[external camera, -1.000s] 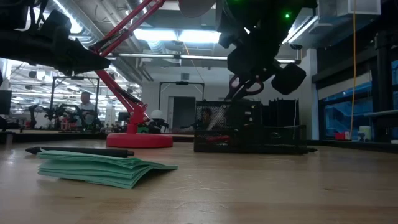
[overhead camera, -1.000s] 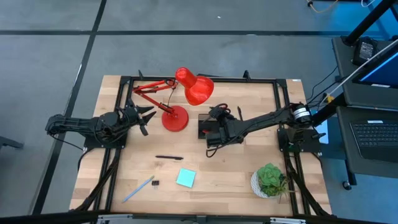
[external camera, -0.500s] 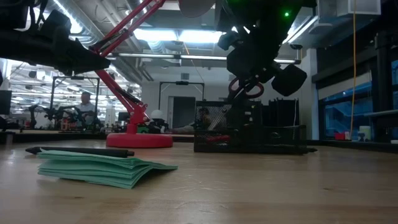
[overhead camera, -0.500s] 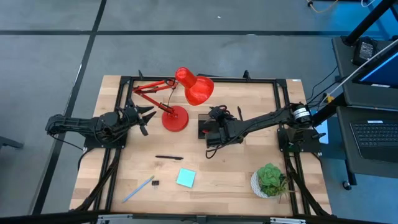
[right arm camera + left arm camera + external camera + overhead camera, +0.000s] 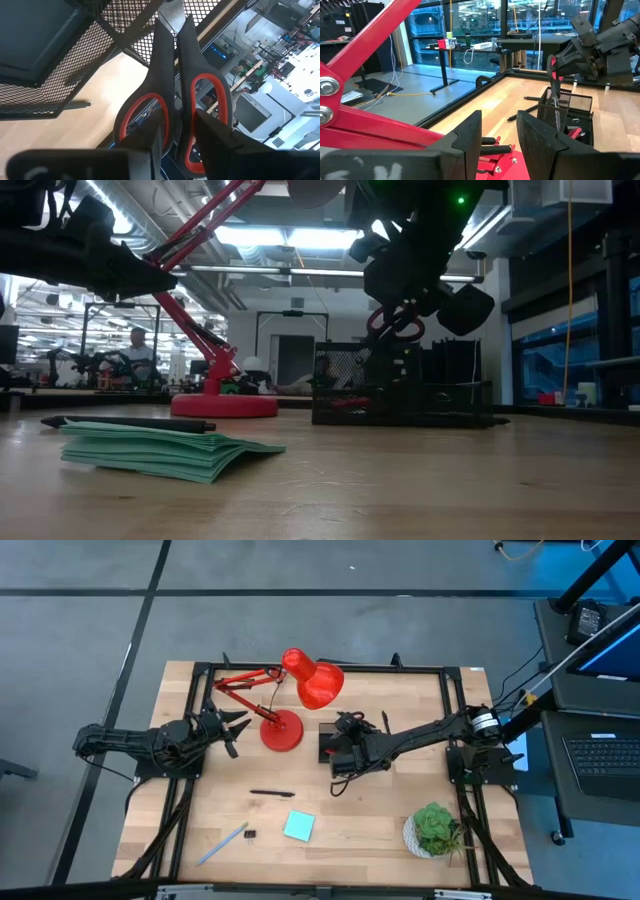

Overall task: Pick and place office supplies into organizer
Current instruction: Put the black scissor into the black desk organizer

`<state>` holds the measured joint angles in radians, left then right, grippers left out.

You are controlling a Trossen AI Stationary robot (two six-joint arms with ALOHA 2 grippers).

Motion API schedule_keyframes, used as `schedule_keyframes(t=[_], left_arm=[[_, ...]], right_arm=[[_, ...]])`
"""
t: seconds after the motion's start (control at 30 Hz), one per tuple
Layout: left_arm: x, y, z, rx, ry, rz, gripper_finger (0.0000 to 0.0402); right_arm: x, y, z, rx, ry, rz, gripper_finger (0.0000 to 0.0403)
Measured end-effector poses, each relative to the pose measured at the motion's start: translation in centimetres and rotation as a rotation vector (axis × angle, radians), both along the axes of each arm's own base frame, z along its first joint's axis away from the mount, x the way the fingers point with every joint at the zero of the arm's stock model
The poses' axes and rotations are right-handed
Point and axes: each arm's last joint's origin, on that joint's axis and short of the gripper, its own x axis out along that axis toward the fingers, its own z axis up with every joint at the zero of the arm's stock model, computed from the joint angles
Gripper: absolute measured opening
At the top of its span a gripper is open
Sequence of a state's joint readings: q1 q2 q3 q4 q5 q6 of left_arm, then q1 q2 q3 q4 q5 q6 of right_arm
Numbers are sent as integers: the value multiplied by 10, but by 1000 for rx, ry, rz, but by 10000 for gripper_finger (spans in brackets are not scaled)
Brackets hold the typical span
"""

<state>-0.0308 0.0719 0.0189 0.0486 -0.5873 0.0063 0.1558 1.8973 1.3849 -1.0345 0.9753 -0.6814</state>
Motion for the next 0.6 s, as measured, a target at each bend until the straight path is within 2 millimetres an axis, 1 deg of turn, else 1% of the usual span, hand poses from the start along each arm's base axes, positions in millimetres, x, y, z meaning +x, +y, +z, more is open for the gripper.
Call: schedule_keyframes(t=[0.6], left_arm=[[0,0,0,0,0,0,118]], right_arm=[[0,0,0,0,4,0,110]])
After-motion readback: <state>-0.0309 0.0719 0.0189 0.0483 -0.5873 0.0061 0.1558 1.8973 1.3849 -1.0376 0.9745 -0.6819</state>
